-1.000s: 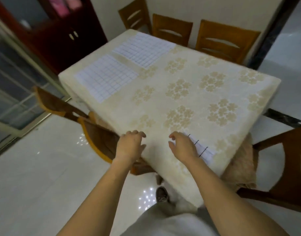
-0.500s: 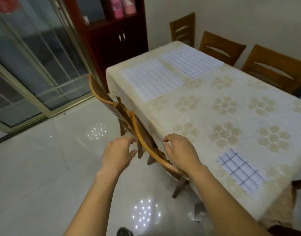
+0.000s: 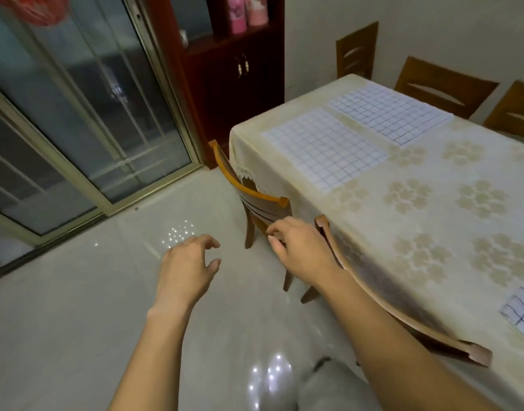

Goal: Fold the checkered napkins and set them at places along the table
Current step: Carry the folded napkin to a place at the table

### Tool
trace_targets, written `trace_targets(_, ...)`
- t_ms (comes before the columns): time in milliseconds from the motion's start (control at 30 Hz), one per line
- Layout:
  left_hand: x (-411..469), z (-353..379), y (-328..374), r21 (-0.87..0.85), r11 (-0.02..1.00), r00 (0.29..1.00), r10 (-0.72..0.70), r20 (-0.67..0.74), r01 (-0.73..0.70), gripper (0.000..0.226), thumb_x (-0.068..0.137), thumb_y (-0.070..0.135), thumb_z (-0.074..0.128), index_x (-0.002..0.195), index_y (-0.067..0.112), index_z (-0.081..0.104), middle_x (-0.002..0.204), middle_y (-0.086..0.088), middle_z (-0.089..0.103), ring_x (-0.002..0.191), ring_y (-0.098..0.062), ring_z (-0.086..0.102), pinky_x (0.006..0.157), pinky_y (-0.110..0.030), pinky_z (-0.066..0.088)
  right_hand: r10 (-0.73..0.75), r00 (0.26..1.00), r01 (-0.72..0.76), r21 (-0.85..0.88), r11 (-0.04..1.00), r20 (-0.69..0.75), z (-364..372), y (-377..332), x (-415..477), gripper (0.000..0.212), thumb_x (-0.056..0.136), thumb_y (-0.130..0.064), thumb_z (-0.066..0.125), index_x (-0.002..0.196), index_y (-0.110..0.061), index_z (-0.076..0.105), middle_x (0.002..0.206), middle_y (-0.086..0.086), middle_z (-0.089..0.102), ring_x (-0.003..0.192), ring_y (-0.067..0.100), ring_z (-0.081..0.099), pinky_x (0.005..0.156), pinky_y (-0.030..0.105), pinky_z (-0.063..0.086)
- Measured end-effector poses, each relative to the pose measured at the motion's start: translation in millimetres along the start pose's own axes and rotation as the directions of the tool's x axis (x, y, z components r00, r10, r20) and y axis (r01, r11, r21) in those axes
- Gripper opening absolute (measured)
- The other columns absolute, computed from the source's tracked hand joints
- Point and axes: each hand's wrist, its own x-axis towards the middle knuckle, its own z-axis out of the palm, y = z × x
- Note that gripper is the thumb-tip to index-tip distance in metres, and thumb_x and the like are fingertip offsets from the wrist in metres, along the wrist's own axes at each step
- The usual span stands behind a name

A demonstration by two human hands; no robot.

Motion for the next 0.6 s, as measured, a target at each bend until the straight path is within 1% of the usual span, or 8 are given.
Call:
trace_targets(100,36,0,-14,0.007,1.000,1.000,0.018,0.020,-0.018,0.031,0.093,0.036,0.070,0.124,0.031,0.064,0.122,0.007,0.067,0.113,-0.018,0.062,0.098,-0.036,0.048,-0.026,1.000,0.026,0.001,1.000,0.000,23,-10,46,0.024,0.100,-0.033,0.054,0.119,-0.024,0.067,0.113,-0.006,0.066,0.103,0.015,0.059,0.091,0.034,0.048)
trace_targets(200,75,-6,-43,0.045,0.999,0.999,0.002,0.045,-0.004,0.033,0.094,0.041,0.068,0.125,0.033,0.063,0.122,0.010,0.068,0.112,-0.015,0.062,0.096,-0.033,0.049,-0.069,0.996,0.068,0.023,0.997,0.055,50,-20,103,0.025,0.100,-0.034,0.055,0.119,-0.025,0.067,0.115,-0.007,0.067,0.105,0.015,0.060,0.092,0.034,0.049)
trace_targets(300,119,-28,-87,0.100,0.993,0.995,-0.077,0.068,0.070,0.034,0.096,0.046,0.062,0.127,0.033,0.060,0.124,0.012,0.067,0.112,-0.014,0.062,0.096,-0.034,0.049,-0.115,0.989,0.107,0.081,0.991,0.095,74,-43,174,0.024,0.100,-0.032,0.055,0.118,-0.022,0.067,0.115,-0.005,0.069,0.103,0.017,0.064,0.087,0.035,0.052)
trace_targets(400,167,-61,-128,0.127,0.974,0.981,-0.191,0.013,0.188,0.034,0.098,0.044,0.059,0.129,0.031,0.059,0.123,0.010,0.067,0.110,-0.017,0.064,0.095,-0.036,0.050,-0.186,0.974,0.165,0.158,0.973,0.129,85,-79,247,0.022,0.100,-0.029,0.056,0.117,-0.020,0.067,0.114,-0.002,0.069,0.100,0.018,0.065,0.083,0.032,0.054)
trace_targets(500,213,-84,-156,0.117,0.958,0.965,-0.255,-0.056,0.260,0.031,0.099,0.042,0.059,0.128,0.031,0.059,0.121,0.009,0.068,0.106,-0.018,0.065,0.092,-0.037,0.052,-0.241,0.961,0.213,0.191,0.958,0.138,88,-107,311,0.023,0.101,-0.029,0.056,0.121,-0.021,0.065,0.117,-0.003,0.068,0.101,0.015,0.063,0.085,0.026,0.052)
trace_targets(600,254,-87,-175,0.090,0.954,0.958,-0.283,-0.050,0.287,0.030,0.099,0.043,0.059,0.127,0.032,0.060,0.120,0.011,0.068,0.105,-0.017,0.065,0.091,-0.036,0.052,-0.254,0.952,0.222,0.185,0.957,0.171,95,-116,357,0.026,0.102,-0.030,0.055,0.125,-0.022,0.064,0.121,-0.004,0.066,0.106,0.014,0.062,0.091,0.029,0.053)
